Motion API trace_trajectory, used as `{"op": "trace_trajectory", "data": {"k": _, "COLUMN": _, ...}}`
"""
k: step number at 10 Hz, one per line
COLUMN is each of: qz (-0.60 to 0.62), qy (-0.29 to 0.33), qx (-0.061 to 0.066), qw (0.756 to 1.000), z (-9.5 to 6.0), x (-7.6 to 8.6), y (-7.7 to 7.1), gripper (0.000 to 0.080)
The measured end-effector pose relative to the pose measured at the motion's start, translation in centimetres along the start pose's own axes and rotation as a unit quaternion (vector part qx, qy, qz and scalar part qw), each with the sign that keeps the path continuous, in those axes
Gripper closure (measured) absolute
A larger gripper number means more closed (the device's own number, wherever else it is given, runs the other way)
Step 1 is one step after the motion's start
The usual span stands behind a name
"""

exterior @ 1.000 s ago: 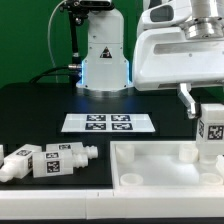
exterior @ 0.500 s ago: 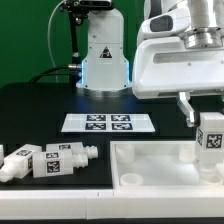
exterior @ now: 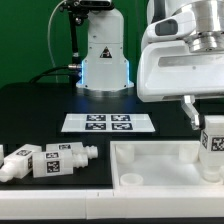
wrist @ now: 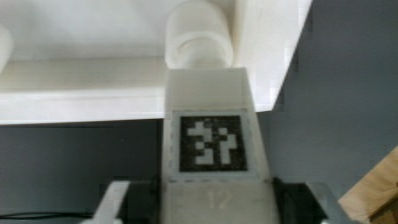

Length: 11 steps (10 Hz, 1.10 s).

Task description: Assemble square table

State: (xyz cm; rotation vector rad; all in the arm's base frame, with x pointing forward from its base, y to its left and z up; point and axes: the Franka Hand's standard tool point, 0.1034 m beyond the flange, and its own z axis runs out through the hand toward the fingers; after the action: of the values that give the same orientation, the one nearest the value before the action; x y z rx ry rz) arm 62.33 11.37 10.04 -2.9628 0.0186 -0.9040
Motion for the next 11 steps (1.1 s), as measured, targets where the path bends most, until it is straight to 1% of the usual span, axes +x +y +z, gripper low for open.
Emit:
{"op": "trace_trajectory", "data": {"k": 4, "qz": 0.007, "qy": -0.01, "qx": -0.005, "qw": 1.0, "z": 0.93, "x": -1.28, "y": 0.12, "gripper": 0.0514}}
{"op": "trace_trajectory", "data": {"k": 8, "qz": 0.021, "qy": 0.006, "qx": -0.01, "qw": 1.0, "z": 0.95, "x": -1.29, "y": 0.11, "gripper": 0.0514}}
{"op": "trace_trajectory", "data": {"k": 10, "qz": 0.02, "qy": 0.004, "qx": -0.01, "qw": 1.0, "z": 0.96, "x": -1.28, "y": 0.14, "gripper": 0.0514}}
{"op": "trace_trajectory", "data": {"k": 11, "qz": 0.021, "qy": -0.012, "qx": -0.009, "qw": 1.0, "z": 0.99, "x": -1.3, "y": 0.12, "gripper": 0.0458}}
